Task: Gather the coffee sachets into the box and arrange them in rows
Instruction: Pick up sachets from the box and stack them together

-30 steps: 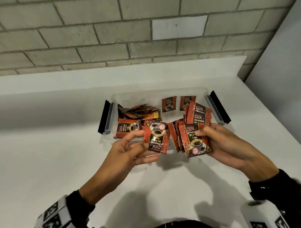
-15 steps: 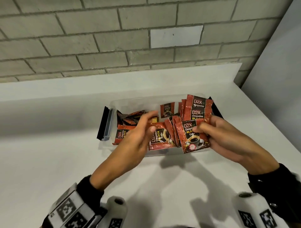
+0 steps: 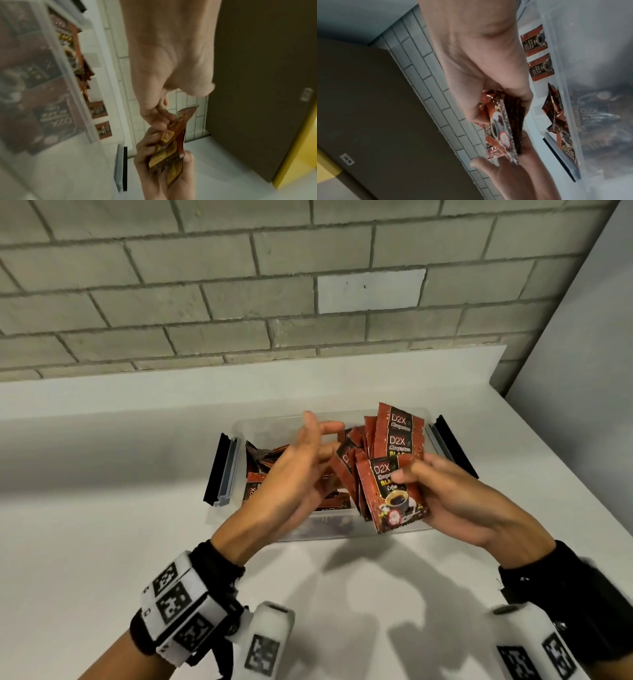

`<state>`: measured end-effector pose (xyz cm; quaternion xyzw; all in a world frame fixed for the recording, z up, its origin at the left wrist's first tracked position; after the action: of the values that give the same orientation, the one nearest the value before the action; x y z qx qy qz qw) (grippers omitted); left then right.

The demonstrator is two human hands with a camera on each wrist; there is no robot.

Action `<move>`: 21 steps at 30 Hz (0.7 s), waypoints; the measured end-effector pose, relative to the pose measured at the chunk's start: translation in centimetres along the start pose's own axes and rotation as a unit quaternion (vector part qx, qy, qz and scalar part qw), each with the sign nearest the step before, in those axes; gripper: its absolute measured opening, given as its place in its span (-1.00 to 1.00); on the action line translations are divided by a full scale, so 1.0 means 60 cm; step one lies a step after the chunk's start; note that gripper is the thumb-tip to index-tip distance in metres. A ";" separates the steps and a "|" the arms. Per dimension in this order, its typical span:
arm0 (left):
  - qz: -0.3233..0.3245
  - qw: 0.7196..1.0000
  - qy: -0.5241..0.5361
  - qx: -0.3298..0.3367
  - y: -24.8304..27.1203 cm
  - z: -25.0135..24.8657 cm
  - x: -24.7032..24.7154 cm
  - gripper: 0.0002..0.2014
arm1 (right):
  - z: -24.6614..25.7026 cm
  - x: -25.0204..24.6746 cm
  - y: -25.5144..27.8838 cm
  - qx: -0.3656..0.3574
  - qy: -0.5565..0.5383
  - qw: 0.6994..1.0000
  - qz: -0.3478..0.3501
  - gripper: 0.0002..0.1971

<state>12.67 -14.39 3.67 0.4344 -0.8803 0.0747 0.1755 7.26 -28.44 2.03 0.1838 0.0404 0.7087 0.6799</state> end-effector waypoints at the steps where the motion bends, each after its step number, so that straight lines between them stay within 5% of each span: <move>1: -0.004 0.999 0.040 -0.004 -0.003 0.007 0.000 -0.10 | 0.007 0.004 0.001 -0.016 -0.012 1.000 0.005 -0.57; 3: 0.024 0.997 0.076 -0.012 -0.006 0.026 0.008 0.09 | 0.013 0.010 -0.002 -0.033 -0.025 0.999 -0.002 -0.58; 4: 0.049 0.995 0.083 -0.021 -0.004 0.034 0.017 0.02 | 0.014 0.015 -0.004 -0.036 -0.024 0.999 -0.006 -0.56; 7: 0.090 0.988 0.107 -0.062 0.007 0.052 0.053 -0.61 | 0.011 0.030 -0.009 -0.029 0.031 0.999 -0.030 -0.74; 12: 0.064 0.981 0.160 -0.087 0.002 0.057 0.063 -0.65 | 0.019 0.043 -0.002 -0.017 0.178 0.984 -0.024 -0.86; 16: 0.038 0.980 0.181 -0.075 0.003 0.055 0.063 -0.65 | 0.040 0.040 -0.007 -0.104 0.487 0.865 -0.068 -0.90; 18: 0.000 0.983 0.173 -0.057 -0.003 0.057 0.054 -0.63 | 0.043 0.030 -0.014 -0.150 0.548 0.817 -0.100 -0.57; 21: -0.052 0.987 0.147 -0.040 -0.014 0.062 0.040 -0.62 | 0.056 0.018 -0.012 -0.202 0.441 0.866 -0.121 -0.11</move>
<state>11.05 -17.74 1.13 0.4560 -0.8235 0.0934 0.3244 9.01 -27.97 5.16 -0.2955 0.2138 0.6210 0.6938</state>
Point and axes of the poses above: each hand's wrist, its own y-axis away from the middle knuckle, its own x-axis out of the palm, z = x × y, the point moved 6 cm from there along -y, towards the middle knuckle, and after that the axes turned 11 degrees about y, right-handed, at the moved point
